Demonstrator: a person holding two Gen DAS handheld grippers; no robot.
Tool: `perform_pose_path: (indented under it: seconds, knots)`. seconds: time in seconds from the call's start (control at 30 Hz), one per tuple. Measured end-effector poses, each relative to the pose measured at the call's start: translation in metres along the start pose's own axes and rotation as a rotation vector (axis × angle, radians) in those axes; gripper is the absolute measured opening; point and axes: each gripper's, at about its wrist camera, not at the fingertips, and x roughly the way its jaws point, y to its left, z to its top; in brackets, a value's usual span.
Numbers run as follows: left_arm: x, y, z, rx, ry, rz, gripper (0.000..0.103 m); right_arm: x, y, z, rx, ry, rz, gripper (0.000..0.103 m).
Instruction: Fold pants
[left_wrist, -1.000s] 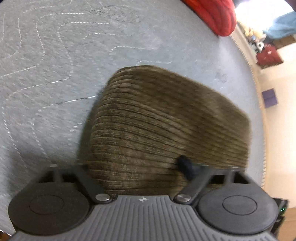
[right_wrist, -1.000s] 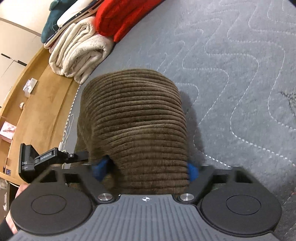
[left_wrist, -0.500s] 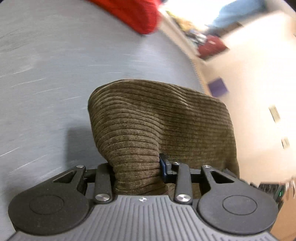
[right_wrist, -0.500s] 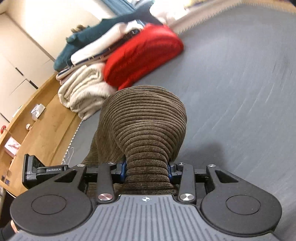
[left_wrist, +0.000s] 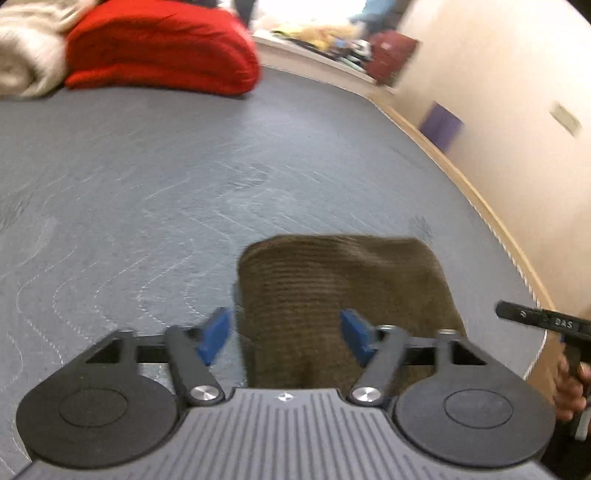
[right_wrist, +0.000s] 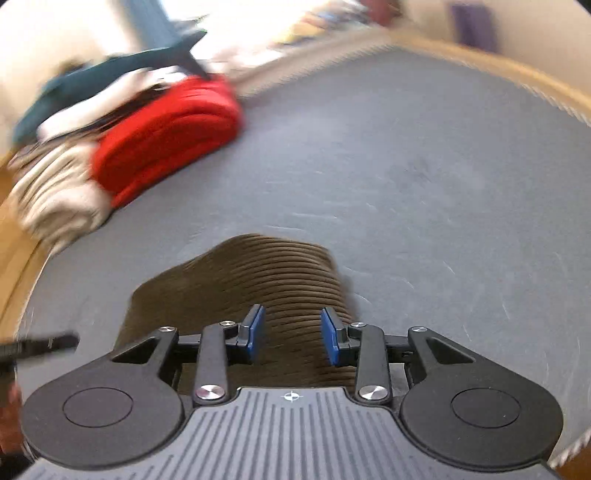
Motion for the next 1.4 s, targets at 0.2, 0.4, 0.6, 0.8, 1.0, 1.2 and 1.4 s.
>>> perform_pose_path:
  seconds: [0.2, 0.4, 0.6, 0.8, 1.0, 1.2, 1.4]
  knots:
    - [0.005, -0.018, -0.009, 0.08, -0.034, 0.021, 0.084, 0.024, 0.003, -0.029, -0.092, 0.153, 0.123, 0.037]
    - [0.03, -0.021, -0.018, 0.147, 0.057, 0.043, 0.083, 0.051, 0.014, -0.06, -0.345, 0.309, 0.034, 0.036]
    - [0.065, -0.023, -0.054, 0.284, 0.342, 0.177, 0.046, 0.048, 0.02, -0.054, -0.314, 0.296, 0.05, 0.035]
    - [0.041, -0.037, -0.058, 0.306, 0.251, 0.124, 0.041, 0.024, 0.017, -0.046, -0.287, 0.218, 0.058, 0.036]
    - [0.056, -0.043, -0.073, 0.358, 0.33, 0.158, 0.038, 0.044, 0.017, -0.06, -0.389, 0.305, -0.006, 0.035]
    - [0.028, -0.05, -0.056, 0.304, 0.2, 0.122, 0.037, 0.03, 0.021, -0.051, -0.35, 0.193, 0.004, 0.035]
    - [0.025, -0.042, -0.033, 0.224, 0.082, 0.171, 0.037, 0.026, 0.02, -0.034, -0.299, 0.03, -0.037, 0.036]
